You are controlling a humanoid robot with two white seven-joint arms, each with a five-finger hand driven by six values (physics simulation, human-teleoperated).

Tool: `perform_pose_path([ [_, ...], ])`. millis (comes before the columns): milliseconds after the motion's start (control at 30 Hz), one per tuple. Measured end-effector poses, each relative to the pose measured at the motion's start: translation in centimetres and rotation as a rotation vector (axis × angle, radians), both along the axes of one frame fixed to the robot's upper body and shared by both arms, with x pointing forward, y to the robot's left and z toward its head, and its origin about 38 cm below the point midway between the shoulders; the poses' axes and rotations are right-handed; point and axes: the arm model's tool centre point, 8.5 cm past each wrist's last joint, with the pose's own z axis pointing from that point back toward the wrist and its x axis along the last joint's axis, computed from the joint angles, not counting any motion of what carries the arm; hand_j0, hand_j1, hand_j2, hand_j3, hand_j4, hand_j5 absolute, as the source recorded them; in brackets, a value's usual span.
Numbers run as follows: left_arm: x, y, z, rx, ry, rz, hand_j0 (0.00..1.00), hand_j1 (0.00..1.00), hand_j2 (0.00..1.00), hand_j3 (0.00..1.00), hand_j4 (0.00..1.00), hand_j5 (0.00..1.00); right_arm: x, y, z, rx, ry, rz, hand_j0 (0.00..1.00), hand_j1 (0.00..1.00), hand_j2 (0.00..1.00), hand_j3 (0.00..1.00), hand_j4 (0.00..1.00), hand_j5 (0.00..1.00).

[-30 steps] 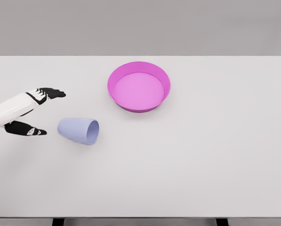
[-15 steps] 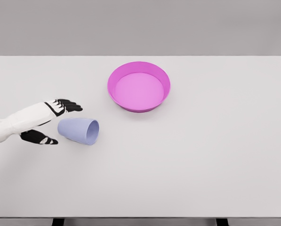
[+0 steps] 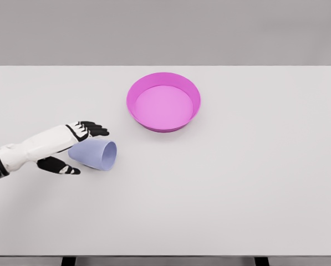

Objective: Flip the cup with left arm and place it on the plate

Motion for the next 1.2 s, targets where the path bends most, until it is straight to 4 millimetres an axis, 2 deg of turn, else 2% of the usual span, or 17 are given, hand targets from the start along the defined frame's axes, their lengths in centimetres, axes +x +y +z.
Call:
perform_pose_path([
  [333,0.8,0.6,-1.6,0.005,0.021,0.043,1.0,1.0,1.0,1.0,1.0,1.0,0.0,0.0,0.0,0.0,0.0,0.0,1.0,1.0,1.0,1.0,1.0,1.0],
  [800,1.2,-0.6,-2.8,-0.049,0.037,0.056,1.0,1.0,1.0,1.0,1.0,1.0,0.0,0.0,0.0,0.0,0.0,0.0,1.0,1.0,1.0,1.0,1.0,1.0],
  [1000,1.4,-0.1,-3.9,-0.052,0.061,0.084,1.0,1.0,1.0,1.0,1.0,1.0,0.1,0.0,0.0,0.0,-0.002,0.0,1.0,1.0,1.0,1.0,1.0,1.0],
  [1200,1.6,0.1,-4.1,-0.048,0.066,0.092,1.0,1.0,1.0,1.0,1.0,1.0,0.0,0.0,0.0,0.0,0.0,0.0,1.0,1.0,1.0,1.0,1.0,1.0],
])
